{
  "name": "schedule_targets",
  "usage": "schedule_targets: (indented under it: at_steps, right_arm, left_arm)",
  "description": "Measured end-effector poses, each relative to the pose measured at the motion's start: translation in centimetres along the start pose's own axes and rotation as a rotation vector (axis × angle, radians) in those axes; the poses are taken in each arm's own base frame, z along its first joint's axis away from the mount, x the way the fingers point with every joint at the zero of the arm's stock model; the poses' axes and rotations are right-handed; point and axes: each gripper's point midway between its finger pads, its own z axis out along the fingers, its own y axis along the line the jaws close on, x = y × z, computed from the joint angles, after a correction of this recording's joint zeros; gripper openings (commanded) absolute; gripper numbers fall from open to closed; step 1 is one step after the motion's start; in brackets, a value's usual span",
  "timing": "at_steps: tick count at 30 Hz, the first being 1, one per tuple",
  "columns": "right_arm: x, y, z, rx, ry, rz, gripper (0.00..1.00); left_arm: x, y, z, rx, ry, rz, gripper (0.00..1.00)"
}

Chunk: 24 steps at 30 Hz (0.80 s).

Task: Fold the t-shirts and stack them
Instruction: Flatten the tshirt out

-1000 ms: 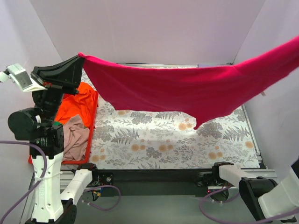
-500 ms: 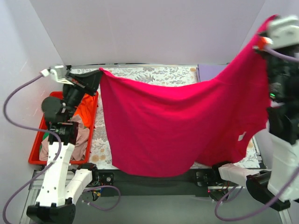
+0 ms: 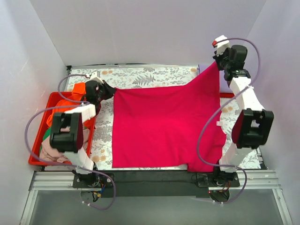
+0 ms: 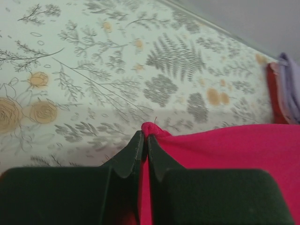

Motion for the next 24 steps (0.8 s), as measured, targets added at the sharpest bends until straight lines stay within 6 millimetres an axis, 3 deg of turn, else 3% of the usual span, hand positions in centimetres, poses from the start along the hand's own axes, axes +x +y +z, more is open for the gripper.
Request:
schedule_targets:
  at_steps: [4, 8, 11, 17, 24]
  right_arm:
    - [4.4, 2.7, 5.2, -0.083, 0.049, 0.077, 0.01]
    - [5.0, 3.4, 7.6, -0.105, 0.036, 0.111, 0.01]
    - [3.8, 2.9, 7.8, -0.099, 0.001, 0.120, 0.01]
    - [1.6, 2.8, 7.9, -0.115, -0.069, 0.164, 0.01]
    - [-0.2, 3.2, 6.0, -0.146, -0.106, 0.205, 0.01]
  left_arm:
    - [2.4, 5.3, 5.7, -0.096, 0.074, -0.029, 0.00]
    - [3.1, 8.5, 7.9, -0.148, 0.101, -0.028, 0.00]
    - [2.1, 9.6, 8.5, -0.163, 0.096, -0.013, 0.00]
    - [-0.7, 9.9, 8.8, -0.156, 0.049, 0.004, 0.00]
    - [-1.0, 10.1, 8.6, -0.138, 0.060, -0.010, 0.00]
